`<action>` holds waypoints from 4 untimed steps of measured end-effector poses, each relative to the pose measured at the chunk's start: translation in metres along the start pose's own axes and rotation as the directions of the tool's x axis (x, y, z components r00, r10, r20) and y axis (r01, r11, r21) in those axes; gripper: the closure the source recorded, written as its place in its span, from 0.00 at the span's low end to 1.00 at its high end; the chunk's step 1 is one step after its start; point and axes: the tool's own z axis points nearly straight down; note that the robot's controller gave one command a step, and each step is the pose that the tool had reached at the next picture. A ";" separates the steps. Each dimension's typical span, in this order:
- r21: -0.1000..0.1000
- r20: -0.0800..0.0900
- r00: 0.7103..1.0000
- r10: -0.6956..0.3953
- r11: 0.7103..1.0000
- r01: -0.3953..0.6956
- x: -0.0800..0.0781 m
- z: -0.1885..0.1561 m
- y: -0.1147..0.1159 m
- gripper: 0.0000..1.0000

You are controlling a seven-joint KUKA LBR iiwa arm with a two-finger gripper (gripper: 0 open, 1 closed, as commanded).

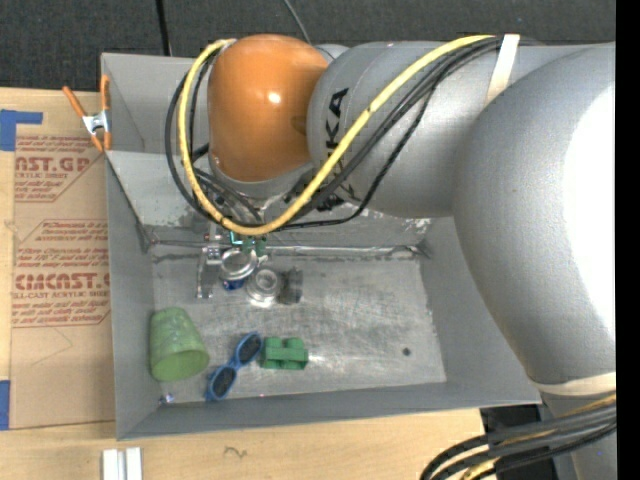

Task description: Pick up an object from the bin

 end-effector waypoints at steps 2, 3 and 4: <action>0.006 0.006 0.759 -0.651 0.759 0.651 0.062 0.095 -0.102 0.00; 0.002 0.006 0.861 -0.509 0.861 0.509 0.091 0.077 -0.104 0.00; 0.005 0.023 0.901 -0.433 0.901 0.434 0.098 0.122 -0.119 0.00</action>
Offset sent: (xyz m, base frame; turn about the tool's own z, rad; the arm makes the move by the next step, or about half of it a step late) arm -0.0751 -0.0105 -0.1251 -0.8627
